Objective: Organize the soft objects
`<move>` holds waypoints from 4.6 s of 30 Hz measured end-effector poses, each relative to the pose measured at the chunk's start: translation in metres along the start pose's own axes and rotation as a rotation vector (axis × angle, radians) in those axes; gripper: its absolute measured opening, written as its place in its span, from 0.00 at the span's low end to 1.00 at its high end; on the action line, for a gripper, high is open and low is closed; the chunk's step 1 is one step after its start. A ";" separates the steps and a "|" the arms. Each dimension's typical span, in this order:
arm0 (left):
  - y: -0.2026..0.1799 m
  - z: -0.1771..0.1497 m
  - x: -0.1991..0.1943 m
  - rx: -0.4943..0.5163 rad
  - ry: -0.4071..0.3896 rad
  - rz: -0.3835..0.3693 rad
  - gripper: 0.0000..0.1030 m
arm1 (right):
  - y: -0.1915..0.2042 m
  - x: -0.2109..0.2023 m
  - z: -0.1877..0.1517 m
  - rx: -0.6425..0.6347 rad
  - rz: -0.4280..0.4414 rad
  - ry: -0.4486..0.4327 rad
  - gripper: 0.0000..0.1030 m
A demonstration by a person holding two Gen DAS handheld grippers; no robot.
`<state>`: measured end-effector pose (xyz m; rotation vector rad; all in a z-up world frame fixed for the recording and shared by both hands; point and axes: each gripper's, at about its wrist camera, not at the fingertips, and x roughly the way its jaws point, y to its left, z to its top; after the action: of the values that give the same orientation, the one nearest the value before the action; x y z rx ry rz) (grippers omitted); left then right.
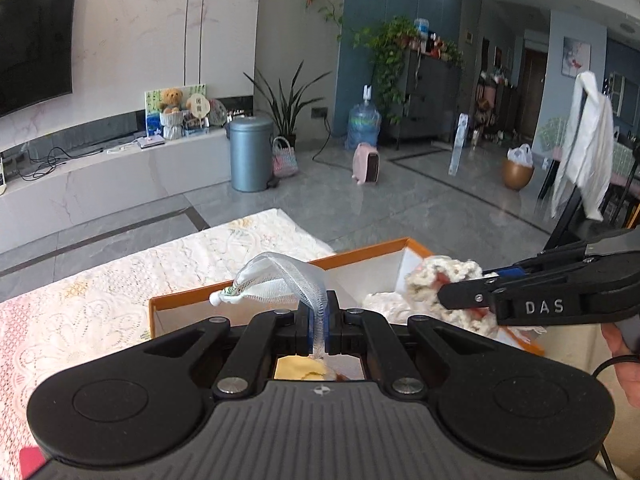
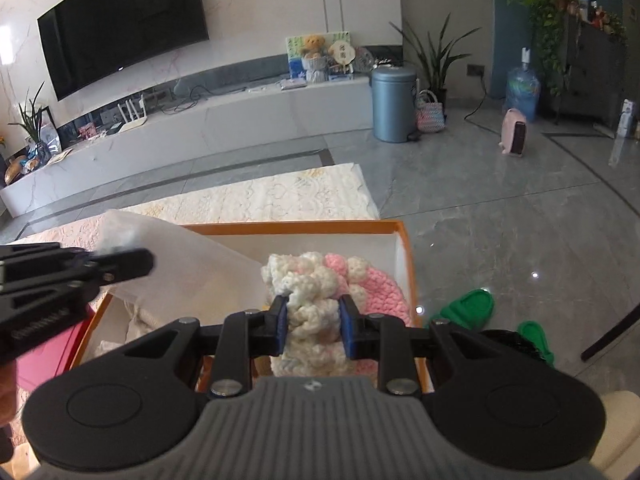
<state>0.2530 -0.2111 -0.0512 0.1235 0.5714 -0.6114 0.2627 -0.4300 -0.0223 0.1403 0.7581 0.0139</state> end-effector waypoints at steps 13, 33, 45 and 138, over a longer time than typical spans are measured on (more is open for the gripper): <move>0.018 -0.021 0.043 0.015 0.178 0.033 0.14 | 0.025 0.089 0.004 -0.177 -0.034 0.128 0.32; 0.015 0.005 -0.082 0.143 -0.026 0.107 0.70 | 0.067 -0.004 0.015 -0.235 -0.103 0.047 0.87; 0.021 0.020 -0.185 0.054 -0.217 0.126 0.69 | 0.110 -0.107 0.008 -0.194 -0.035 -0.024 0.95; 0.009 -0.137 -0.180 -0.215 -0.061 0.433 0.97 | 0.151 -0.126 -0.209 0.076 -0.149 -0.311 0.97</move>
<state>0.0730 -0.0752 -0.0698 0.0236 0.5270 -0.1316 0.0330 -0.2627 -0.0660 0.1538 0.4567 -0.1745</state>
